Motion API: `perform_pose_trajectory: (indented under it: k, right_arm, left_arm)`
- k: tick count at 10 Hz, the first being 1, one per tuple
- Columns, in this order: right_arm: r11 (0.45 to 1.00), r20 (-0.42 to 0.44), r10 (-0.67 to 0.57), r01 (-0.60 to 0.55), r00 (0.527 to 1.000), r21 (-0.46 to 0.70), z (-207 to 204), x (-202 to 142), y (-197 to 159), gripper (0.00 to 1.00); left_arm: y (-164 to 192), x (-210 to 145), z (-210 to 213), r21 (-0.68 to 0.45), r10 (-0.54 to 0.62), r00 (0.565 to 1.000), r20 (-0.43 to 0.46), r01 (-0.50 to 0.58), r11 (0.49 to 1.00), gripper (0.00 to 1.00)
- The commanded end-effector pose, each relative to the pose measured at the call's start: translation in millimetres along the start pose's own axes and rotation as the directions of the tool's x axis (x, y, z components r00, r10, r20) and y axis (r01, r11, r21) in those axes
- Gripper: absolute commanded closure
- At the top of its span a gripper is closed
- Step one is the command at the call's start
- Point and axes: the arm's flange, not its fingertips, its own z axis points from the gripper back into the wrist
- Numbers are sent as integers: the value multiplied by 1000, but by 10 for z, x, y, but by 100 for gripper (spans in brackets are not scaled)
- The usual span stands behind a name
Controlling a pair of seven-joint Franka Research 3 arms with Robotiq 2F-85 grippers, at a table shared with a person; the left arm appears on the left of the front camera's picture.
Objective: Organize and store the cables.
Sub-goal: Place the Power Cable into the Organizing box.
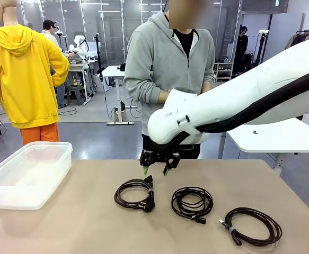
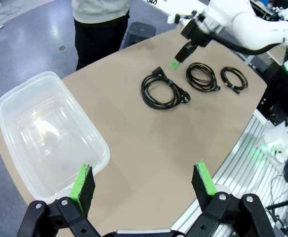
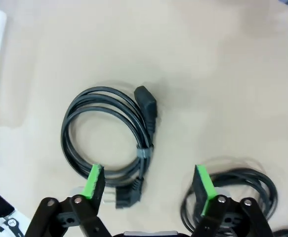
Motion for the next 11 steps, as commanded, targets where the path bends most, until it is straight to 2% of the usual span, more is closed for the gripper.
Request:
perform_pose_trajectory:
  k: [1, 5, 7, 10, 11]
  right_arm:
    - [994, 26, 87, -89, 996, 67, 470, -275, -394, 2]
    - [944, 103, 305, -315, 947, 99, 1294, -582, -1308, 0]
    - [911, 127, 406, -413, 905, 27, 1595, -766, -1705, 0]
    - [889, 329, 384, -441, 863, 119, 2064, -1149, -2530, 0]
    - [877, 370, 400, -467, 838, 110, 2192, -1296, -2748, 0]
  left_arm:
    - [3, 6, 0, -8, -7, 1000, 6, 7, 1000, 0]
    - [3, 6, 0, -8, -7, 1000, 6, 7, 1000, 0]
    - [3, 6, 0, -8, -7, 1000, 6, 7, 1000, 0]
    - [3, 6, 0, -8, -7, 1000, 6, 7, 1000, 0]
    - [3, 6, 0, -8, -7, 1000, 6, 7, 1000, 0]
